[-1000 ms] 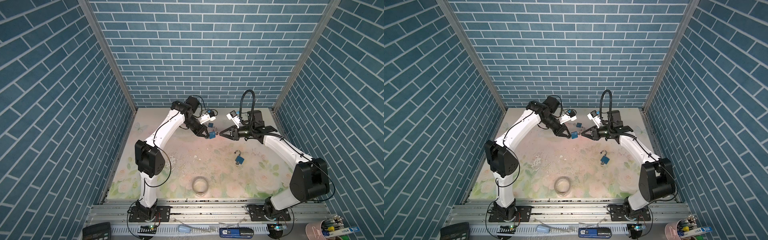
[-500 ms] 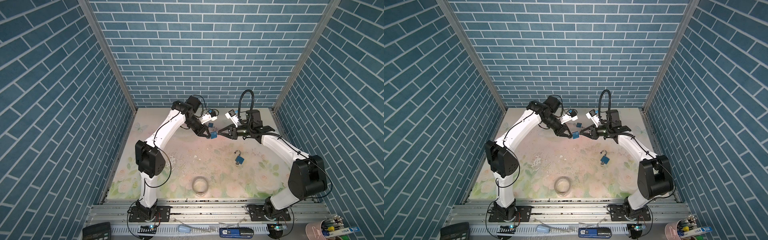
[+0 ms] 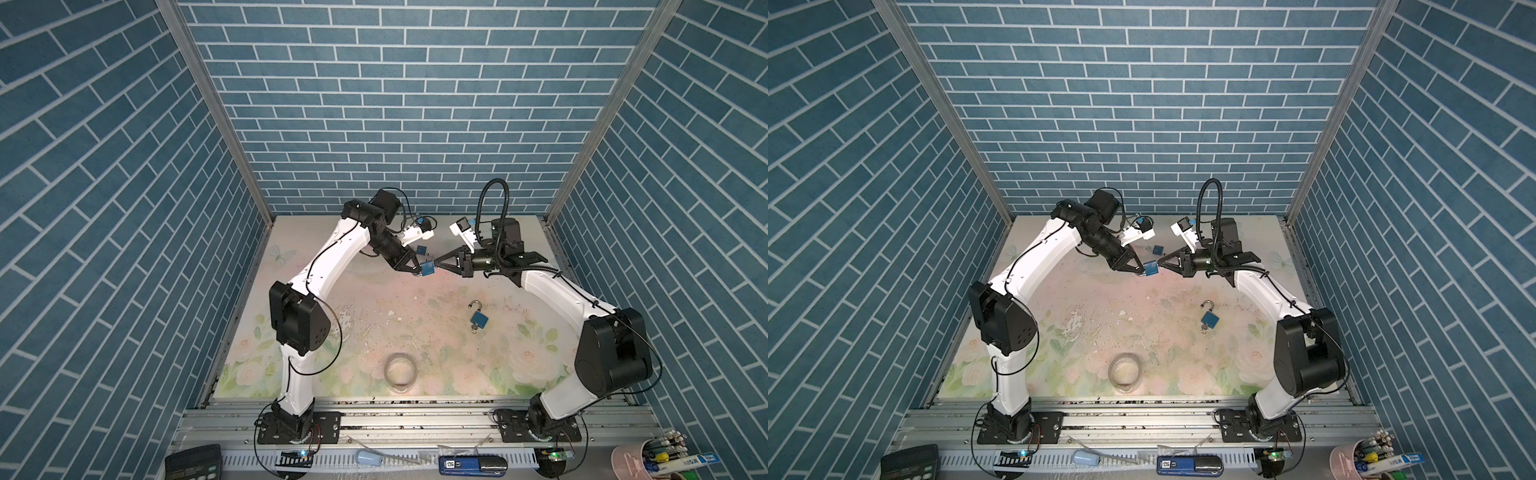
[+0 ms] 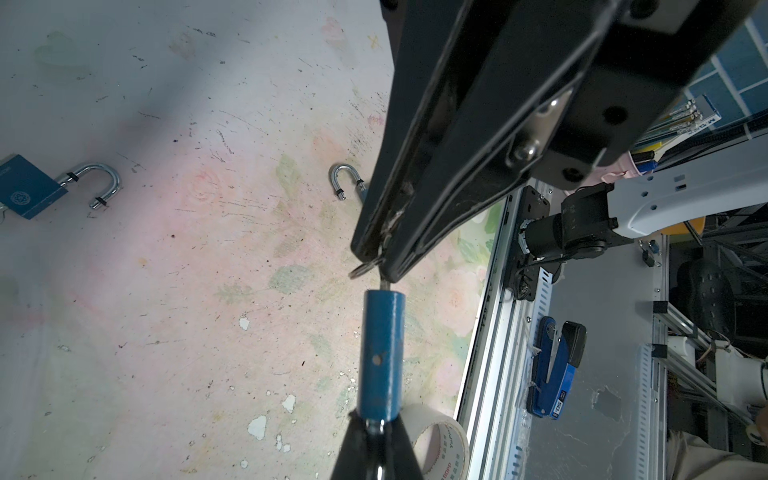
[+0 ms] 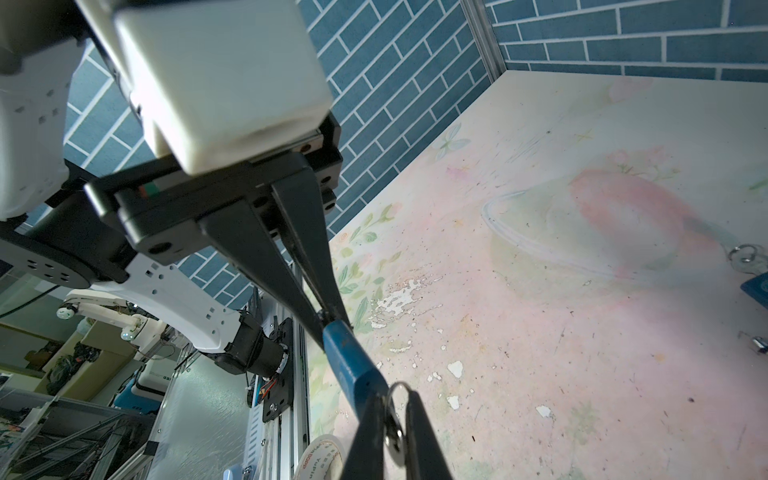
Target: Lock with the key
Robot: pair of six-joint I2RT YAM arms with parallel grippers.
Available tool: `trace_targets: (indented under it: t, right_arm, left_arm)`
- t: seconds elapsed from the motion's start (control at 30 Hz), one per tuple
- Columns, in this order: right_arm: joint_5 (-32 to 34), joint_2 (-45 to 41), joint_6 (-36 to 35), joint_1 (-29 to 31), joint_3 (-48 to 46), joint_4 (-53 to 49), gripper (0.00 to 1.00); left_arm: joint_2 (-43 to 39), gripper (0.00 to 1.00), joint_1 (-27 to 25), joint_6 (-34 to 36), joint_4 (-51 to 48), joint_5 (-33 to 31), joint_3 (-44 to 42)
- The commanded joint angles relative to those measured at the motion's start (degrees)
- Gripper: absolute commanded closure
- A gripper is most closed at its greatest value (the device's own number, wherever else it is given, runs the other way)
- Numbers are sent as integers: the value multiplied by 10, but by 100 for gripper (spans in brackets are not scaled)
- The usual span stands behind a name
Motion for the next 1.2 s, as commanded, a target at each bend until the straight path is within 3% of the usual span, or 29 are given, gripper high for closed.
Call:
trace_targets:
  t: [0.0,0.47,0.73,1.17]
  right_arm:
    - [-28,6,5,8,-9,21,90]
    - [-39,0,7,10,-19,11,86]
    - [-39,-4,8,11,-29,13,100]
    - [13,-15,69,-5,-49,68,100]
  left_arm:
    - [13,100,-6,9,4,22,16]
    - [16,100,-6,-1,22,18,25]
    - [21,100,-5,-8,24,16,36]
    - [22,100,8,-22,28,10,28]
